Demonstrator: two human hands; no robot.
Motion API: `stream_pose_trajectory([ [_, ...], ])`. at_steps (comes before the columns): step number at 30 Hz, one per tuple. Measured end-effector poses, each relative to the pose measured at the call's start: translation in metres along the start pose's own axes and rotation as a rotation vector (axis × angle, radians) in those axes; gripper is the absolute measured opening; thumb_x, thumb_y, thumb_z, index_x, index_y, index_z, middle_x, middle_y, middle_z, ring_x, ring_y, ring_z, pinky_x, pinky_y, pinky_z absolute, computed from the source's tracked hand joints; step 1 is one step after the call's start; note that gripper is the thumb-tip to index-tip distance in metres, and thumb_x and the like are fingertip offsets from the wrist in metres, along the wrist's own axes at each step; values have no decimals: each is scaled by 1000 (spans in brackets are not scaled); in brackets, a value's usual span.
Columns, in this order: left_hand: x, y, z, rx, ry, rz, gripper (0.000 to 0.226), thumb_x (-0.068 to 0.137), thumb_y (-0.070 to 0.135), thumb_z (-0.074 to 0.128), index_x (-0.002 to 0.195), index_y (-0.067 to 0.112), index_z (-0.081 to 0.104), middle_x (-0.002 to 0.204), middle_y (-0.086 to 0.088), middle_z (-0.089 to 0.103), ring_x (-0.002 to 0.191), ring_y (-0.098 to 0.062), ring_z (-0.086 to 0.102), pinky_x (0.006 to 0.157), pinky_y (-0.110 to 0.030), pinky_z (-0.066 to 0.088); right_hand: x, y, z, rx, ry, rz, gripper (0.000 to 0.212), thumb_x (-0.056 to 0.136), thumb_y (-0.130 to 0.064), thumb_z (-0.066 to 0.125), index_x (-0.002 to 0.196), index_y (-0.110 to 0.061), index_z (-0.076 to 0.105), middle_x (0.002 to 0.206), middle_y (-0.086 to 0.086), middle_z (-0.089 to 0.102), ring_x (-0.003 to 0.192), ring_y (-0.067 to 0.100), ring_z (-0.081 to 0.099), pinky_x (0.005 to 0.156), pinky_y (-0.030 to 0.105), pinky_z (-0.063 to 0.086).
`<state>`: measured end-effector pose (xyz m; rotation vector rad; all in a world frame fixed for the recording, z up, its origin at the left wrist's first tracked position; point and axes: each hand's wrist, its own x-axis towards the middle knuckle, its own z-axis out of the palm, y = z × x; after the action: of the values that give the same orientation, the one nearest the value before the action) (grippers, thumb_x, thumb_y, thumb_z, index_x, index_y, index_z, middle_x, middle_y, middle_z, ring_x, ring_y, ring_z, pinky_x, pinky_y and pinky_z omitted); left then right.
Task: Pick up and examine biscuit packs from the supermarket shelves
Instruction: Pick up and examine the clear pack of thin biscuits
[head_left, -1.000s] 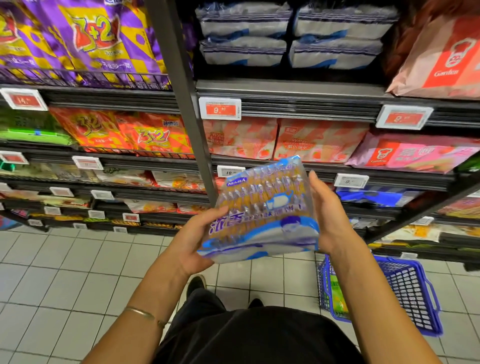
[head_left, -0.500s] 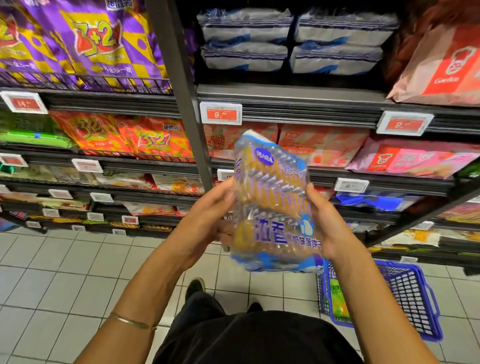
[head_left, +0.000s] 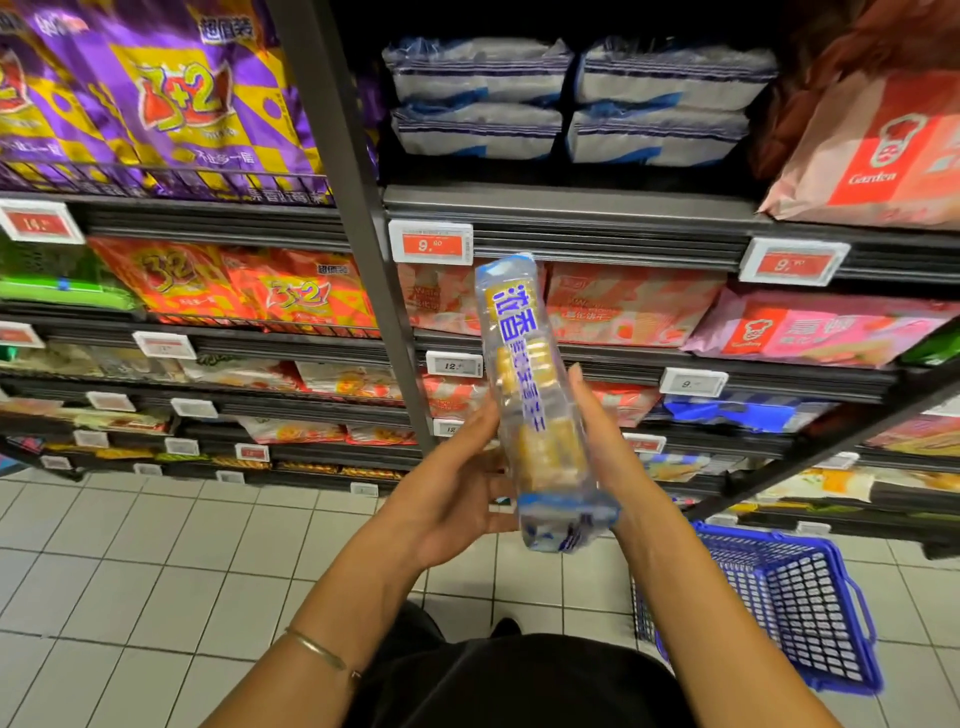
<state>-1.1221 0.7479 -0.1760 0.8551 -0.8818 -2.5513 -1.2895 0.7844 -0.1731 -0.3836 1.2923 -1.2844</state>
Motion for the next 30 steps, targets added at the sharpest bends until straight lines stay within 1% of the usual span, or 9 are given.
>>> stream_pose_trajectory([
  [2,0,-1,-7,114,-2,83,104,69,48,93,158,39,38,154,-15,53,141,-41,51,111,-67,42,-4,-4,2,74,-80,21,68,98,-69,40,118,-17,78,122,17,74,112,33,71,96,47,57],
  [4,2,1,-14,280,21,189,110,71,28,93,158,49,31,149,-6,58,137,-33,56,106,-56,50,-6,-3,0,99,-121,-18,60,92,-68,53,90,-18,84,92,8,80,80,22,77,72,35,62],
  [7,7,4,-22,490,46,323,119,71,12,92,157,58,23,160,4,46,146,-28,46,114,-63,42,-2,4,-5,130,-152,-50,58,101,-42,50,55,-17,74,55,-2,66,48,10,64,49,21,55],
  [13,6,14,-23,643,-78,423,127,76,13,93,163,49,8,168,7,33,153,-26,36,112,-71,39,-5,-4,-2,211,-315,-153,62,106,-19,36,71,-37,83,63,-11,73,55,0,69,53,16,55],
  [17,8,16,-20,635,-70,391,122,80,25,91,163,50,5,170,12,27,155,-19,32,116,-65,39,3,-4,2,194,-258,-217,56,102,-20,40,70,-37,83,61,-12,72,55,-1,67,53,16,54],
  [19,9,16,-18,610,-67,356,122,78,40,91,164,48,4,171,7,25,156,-21,31,115,-62,42,6,-3,4,172,-221,-251,39,92,-29,48,76,-33,84,67,-11,75,60,1,71,55,17,56],
  [21,9,16,-15,602,-25,321,127,70,57,91,164,46,6,171,2,27,154,-20,36,113,-56,47,5,-5,9,94,-191,-275,32,89,-40,56,104,-23,78,81,-10,78,74,5,75,65,21,58],
  [25,10,17,-13,545,29,288,123,63,74,84,163,47,16,164,-2,42,148,-30,44,110,-58,47,6,-15,13,-79,-131,-241,71,92,-62,60,142,-12,56,122,9,70,114,26,67,105,53,51],
  [30,13,22,-7,517,15,268,129,57,88,75,164,39,20,161,-1,46,148,-34,43,114,-70,38,8,-19,-1,-89,-85,-211,67,90,-76,51,125,-23,71,128,13,71,129,39,61,113,66,39],
])
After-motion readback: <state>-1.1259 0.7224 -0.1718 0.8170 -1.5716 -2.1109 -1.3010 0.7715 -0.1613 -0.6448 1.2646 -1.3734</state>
